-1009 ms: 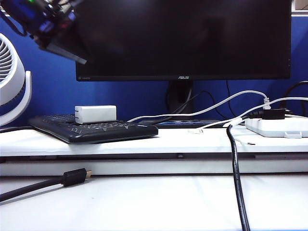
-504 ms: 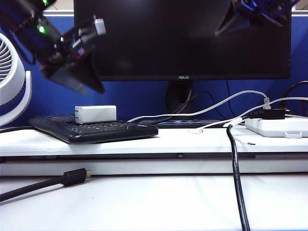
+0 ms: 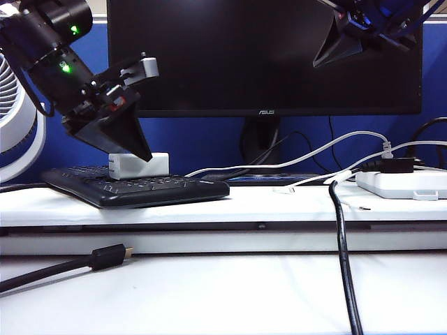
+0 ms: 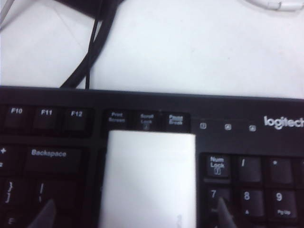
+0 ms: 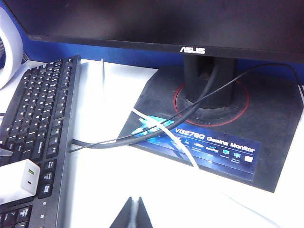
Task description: Pick up the Type-C charging cable and the charging base, insert one end of the Type-C charger into the corresponding slot on the base, and finally place the plugged-in charger back on the table.
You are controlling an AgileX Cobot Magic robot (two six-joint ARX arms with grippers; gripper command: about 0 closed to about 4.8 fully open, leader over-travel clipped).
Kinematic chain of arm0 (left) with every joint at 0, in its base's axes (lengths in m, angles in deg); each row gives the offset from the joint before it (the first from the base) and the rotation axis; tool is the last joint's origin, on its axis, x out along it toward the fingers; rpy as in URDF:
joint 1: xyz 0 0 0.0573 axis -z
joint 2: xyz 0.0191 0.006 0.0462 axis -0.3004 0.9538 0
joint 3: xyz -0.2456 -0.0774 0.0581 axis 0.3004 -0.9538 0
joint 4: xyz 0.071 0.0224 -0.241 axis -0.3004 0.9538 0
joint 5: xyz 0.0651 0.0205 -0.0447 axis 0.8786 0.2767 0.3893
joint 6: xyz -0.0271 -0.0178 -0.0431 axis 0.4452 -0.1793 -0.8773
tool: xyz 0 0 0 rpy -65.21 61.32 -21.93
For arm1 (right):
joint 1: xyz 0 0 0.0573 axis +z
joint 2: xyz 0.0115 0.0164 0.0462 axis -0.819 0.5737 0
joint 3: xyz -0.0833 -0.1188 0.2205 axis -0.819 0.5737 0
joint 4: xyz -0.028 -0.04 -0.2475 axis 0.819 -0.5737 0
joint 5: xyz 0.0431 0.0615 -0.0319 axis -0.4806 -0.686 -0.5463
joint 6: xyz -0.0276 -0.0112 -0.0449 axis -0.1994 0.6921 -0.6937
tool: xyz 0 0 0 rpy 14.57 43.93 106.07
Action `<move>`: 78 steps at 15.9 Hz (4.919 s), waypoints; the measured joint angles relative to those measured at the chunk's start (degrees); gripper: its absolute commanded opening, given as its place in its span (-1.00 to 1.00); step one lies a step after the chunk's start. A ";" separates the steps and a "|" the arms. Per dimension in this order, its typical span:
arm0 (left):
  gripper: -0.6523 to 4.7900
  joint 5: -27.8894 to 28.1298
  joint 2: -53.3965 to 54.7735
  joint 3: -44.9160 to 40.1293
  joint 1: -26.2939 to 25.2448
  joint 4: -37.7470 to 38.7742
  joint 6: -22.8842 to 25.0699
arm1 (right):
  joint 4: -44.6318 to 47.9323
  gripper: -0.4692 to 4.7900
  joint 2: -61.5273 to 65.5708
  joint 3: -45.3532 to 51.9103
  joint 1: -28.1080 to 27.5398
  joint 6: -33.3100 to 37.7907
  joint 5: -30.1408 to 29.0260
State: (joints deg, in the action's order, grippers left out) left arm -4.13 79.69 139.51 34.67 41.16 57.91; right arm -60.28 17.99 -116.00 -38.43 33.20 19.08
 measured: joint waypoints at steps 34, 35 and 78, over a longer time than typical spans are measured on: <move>-0.21 -4.94 2.40 17.99 1.57 -2.10 -12.94 | -30.73 0.40 24.85 -22.64 4.76 -18.91 -0.11; -0.21 -4.94 2.40 18.14 1.60 -2.29 -12.94 | -30.82 0.25 25.27 -22.69 5.81 -18.99 -0.09; -0.21 -15.30 -2.05 18.86 1.60 -16.02 -17.51 | -9.09 -0.82 17.31 -47.36 9.03 9.22 -16.22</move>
State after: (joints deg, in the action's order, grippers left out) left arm -19.43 77.63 158.37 36.27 25.14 40.41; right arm -69.37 35.30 -163.37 -29.40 42.42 2.86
